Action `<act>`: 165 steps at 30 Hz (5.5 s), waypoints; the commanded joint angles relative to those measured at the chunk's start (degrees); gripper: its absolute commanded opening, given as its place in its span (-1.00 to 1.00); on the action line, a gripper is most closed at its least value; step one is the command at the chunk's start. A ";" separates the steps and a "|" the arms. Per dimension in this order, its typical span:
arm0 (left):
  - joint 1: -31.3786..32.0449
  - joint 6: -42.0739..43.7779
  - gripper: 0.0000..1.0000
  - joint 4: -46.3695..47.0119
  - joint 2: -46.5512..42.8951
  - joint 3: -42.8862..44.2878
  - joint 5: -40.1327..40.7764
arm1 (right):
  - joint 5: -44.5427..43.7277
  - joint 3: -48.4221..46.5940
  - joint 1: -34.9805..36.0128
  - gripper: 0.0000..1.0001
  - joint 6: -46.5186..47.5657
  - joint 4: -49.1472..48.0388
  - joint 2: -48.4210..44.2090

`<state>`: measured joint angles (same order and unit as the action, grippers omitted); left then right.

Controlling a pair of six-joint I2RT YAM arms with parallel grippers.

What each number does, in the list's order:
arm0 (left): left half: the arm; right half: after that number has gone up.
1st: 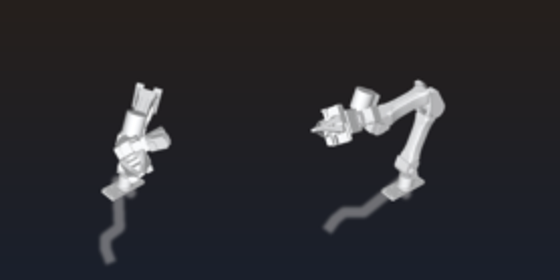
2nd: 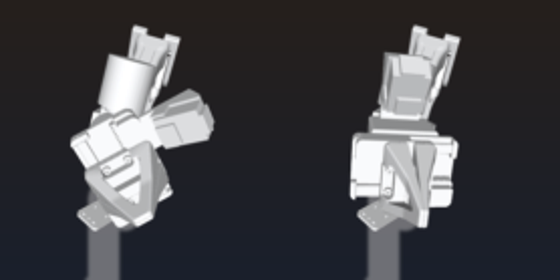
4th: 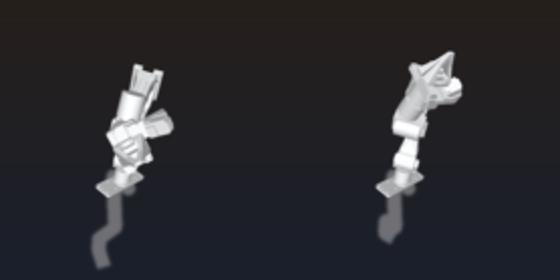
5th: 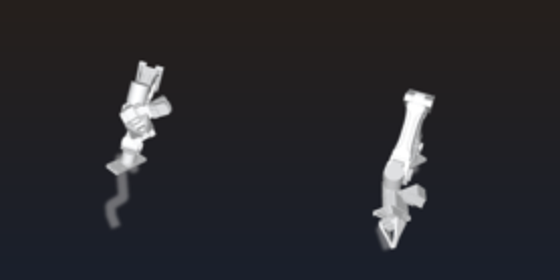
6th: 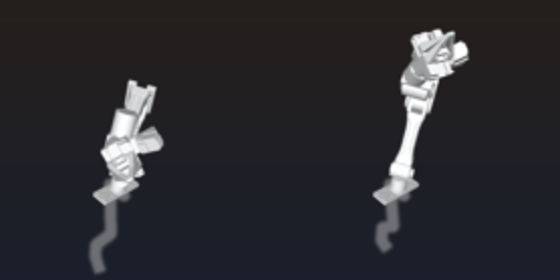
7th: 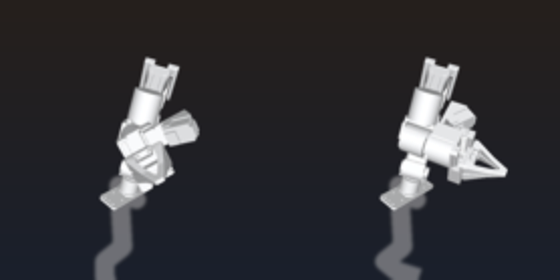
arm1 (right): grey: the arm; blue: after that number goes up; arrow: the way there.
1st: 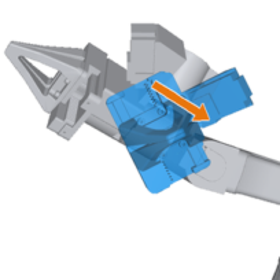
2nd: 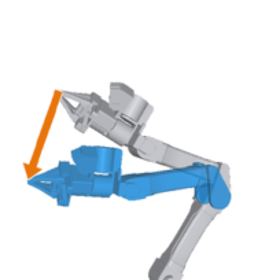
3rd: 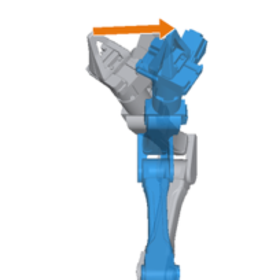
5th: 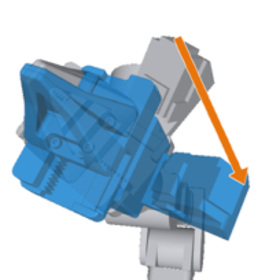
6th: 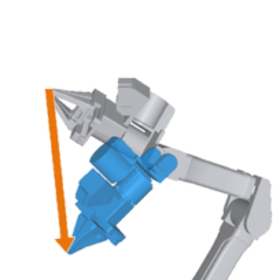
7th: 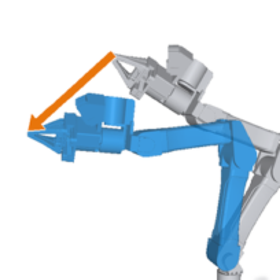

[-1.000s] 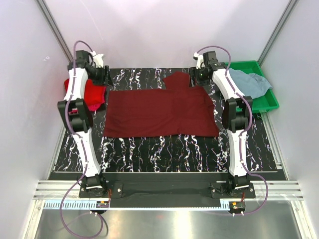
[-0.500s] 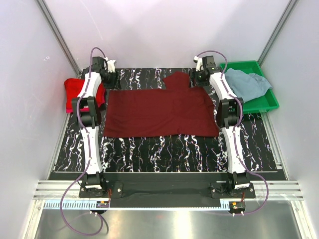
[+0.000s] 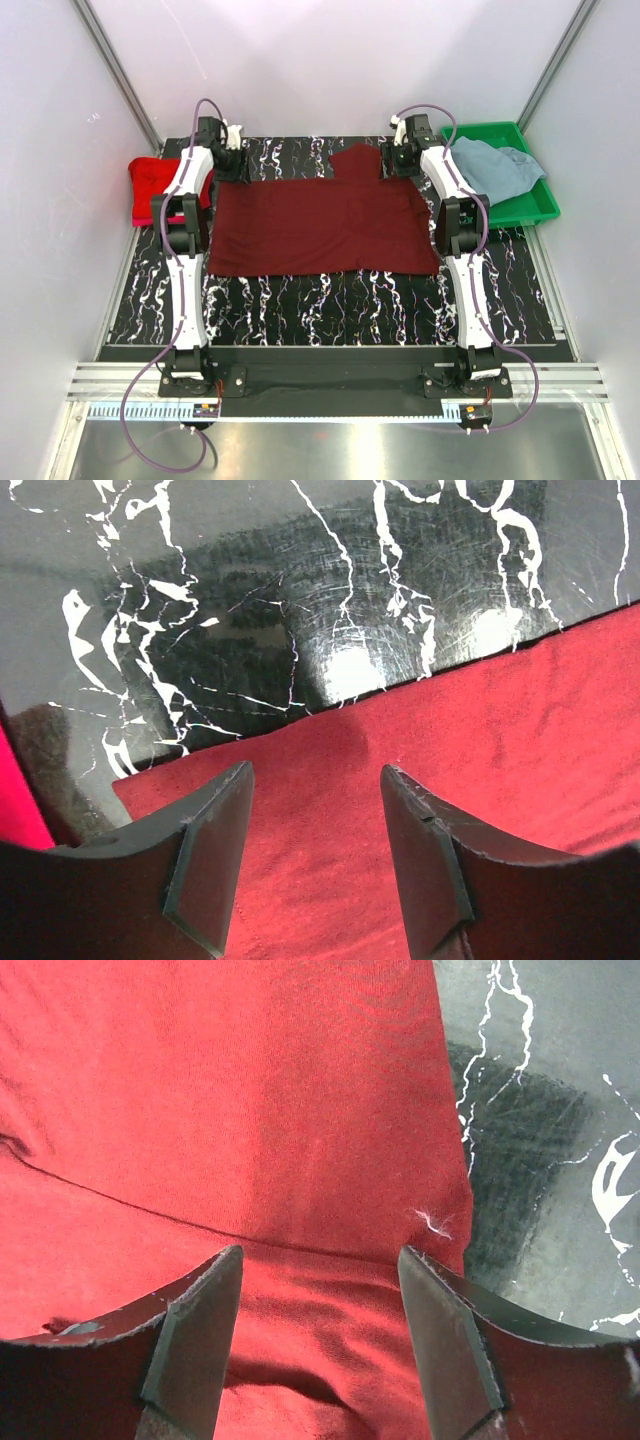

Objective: Fold and stack the t-shirts
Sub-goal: Fold the tshirt

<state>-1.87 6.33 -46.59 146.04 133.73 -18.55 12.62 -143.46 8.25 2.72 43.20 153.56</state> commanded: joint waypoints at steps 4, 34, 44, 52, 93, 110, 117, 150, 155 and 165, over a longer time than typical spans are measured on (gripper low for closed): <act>0.55 0.35 0.10 2.38 -1.54 4.93 5.44 | -4.45 -0.40 -0.34 0.42 0.36 2.41 -2.73; -0.42 -6.06 0.10 -7.38 -33.98 -50.14 -10.99 | 13.48 34.31 -0.34 0.42 -4.92 7.78 -24.11; -0.77 -6.15 0.12 -7.64 -29.67 -51.64 -6.86 | 11.99 37.02 -0.34 0.43 -6.67 7.16 -21.72; -0.86 -7.65 0.12 -8.43 -28.53 -52.17 -5.10 | 12.52 42.21 -0.34 0.43 -8.17 7.86 -22.51; -0.06 -0.27 0.18 -5.89 -33.19 -33.36 0.26 | 9.53 9.03 -0.52 0.38 0.61 12.96 -14.97; 1.08 4.57 0.16 -3.77 -23.09 -26.33 5.97 | 4.61 -6.48 -0.78 0.40 2.20 4.81 -0.10; 1.60 4.48 0.15 -2.37 -16.49 -20.36 10.80 | 3.03 -7.35 -1.48 0.41 1.68 -3.38 0.95; -0.15 3.25 0.20 0.44 -14.38 -15.79 23.20 | 21.13 -4.73 -5.09 -0.59 -20.39 -4.18 6.15; -1.21 3.34 0.19 0.88 -11.66 -12.63 23.82 | 20.69 -4.11 -5.53 -0.56 -20.48 -4.27 4.91; -1.65 2.38 0.09 0.36 -7.08 -7.79 17.51 | 19.90 -2.27 -5.96 -0.55 -19.42 -3.47 3.16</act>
<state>-3.44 9.43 -47.31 136.99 122.96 2.22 34.02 -147.17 2.59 -17.82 37.06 160.07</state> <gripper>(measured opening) 0.550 0.220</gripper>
